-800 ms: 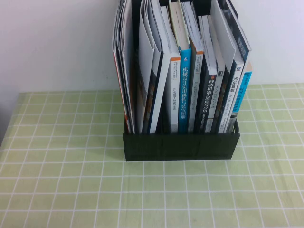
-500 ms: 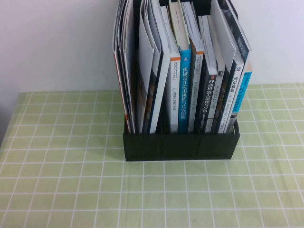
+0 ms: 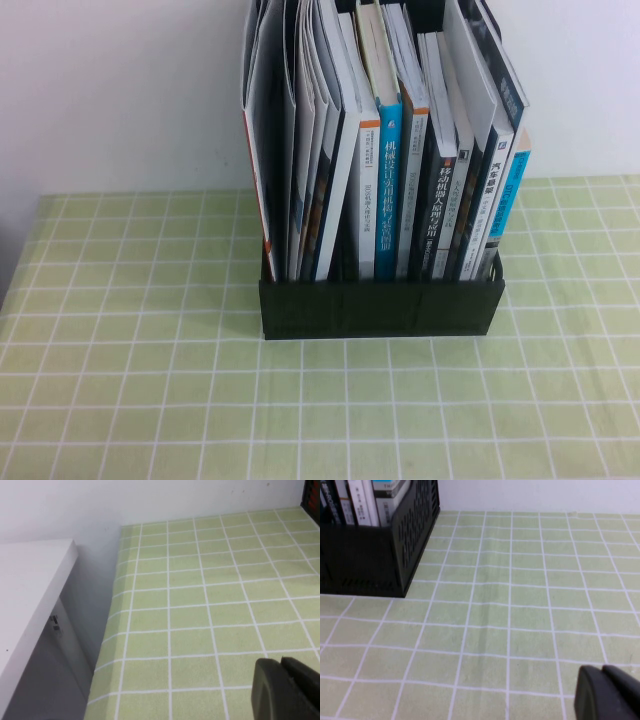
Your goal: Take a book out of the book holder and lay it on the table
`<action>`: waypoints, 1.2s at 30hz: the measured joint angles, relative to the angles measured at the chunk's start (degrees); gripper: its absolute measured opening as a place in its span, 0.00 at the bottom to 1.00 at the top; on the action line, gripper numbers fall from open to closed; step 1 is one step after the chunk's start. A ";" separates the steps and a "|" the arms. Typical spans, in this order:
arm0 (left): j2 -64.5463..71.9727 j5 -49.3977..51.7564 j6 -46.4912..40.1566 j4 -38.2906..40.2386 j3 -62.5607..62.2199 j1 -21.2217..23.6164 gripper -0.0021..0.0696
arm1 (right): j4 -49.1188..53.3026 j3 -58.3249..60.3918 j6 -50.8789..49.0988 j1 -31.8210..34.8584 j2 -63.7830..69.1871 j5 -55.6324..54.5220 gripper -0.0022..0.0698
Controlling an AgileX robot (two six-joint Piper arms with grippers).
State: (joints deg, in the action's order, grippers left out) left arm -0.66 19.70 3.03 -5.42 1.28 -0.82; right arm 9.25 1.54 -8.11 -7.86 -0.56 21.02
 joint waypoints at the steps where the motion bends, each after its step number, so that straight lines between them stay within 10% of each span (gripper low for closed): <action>1: 0.00 0.00 -0.12 -0.01 0.00 0.00 0.03 | 0.00 0.00 0.00 0.00 0.00 0.00 0.03; 17: 0.00 -5.16 -0.96 1.24 0.20 0.00 0.03 | 0.00 0.10 0.00 0.00 0.00 -1.84 0.03; 36: 0.00 -55.33 5.96 12.91 0.39 0.00 0.03 | -0.50 0.10 -2.43 0.00 0.00 -32.82 0.03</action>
State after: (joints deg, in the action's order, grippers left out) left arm -0.66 -35.63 8.99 7.48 1.67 -0.82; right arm 8.75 1.64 -10.54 -7.86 -0.56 -11.80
